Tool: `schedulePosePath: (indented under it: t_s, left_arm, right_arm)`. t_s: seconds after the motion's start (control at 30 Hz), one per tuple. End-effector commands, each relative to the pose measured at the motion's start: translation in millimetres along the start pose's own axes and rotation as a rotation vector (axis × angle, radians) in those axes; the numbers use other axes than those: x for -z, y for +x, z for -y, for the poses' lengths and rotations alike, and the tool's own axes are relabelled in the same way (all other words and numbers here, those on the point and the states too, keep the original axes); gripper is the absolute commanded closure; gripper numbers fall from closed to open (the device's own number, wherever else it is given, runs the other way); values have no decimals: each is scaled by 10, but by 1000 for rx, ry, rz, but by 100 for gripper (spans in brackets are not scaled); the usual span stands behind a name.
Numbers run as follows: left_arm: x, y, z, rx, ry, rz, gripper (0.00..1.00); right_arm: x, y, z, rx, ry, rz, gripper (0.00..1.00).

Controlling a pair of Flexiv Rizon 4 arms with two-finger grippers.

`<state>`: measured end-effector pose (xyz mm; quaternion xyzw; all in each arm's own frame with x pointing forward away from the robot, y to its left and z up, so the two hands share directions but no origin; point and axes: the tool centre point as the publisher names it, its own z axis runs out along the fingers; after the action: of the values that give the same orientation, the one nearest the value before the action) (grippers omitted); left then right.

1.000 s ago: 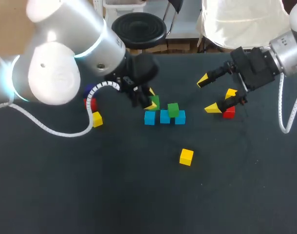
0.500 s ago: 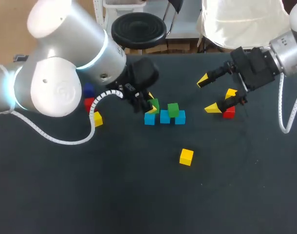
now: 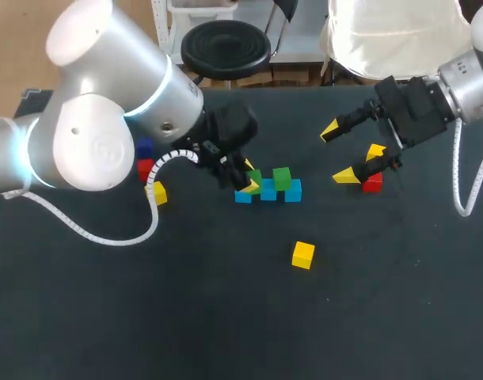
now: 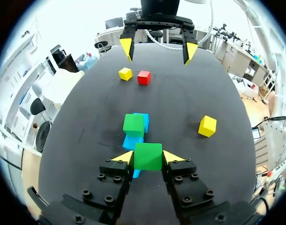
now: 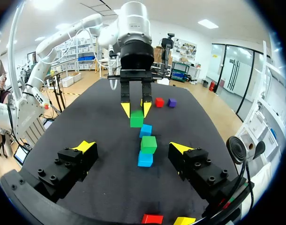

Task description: Place the blue cubes, place green cubes on the blue cubes, place the yellow cubes on the green cubes, then place the red cubes on the yellow cubes, and place purple cube on the red cubes.

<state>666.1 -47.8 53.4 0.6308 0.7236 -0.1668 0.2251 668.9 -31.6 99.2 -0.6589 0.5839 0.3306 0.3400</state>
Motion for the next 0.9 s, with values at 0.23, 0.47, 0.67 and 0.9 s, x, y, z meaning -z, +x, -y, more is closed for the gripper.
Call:
schedulePosePath:
  t_s: [0.23, 0.47, 0.67, 0.9]
  left_arm:
    - [-65, -24, -65, -15, 21, -8, 100]
    - [-107, -21, -71, -22, 20, -20, 100]
    - [-130, -9, -81, -35, 20, -29, 100]
    - [-147, 15, -86, -41, 22, -34, 100]
  right_arm:
    - [4, -3, -5, 0, 1, -1, 0]
    - [4, -3, -5, 0, 1, -1, 0]
    - [4, -3, -5, 0, 1, -1, 0]
    - [4, -3, -5, 0, 1, -1, 0]
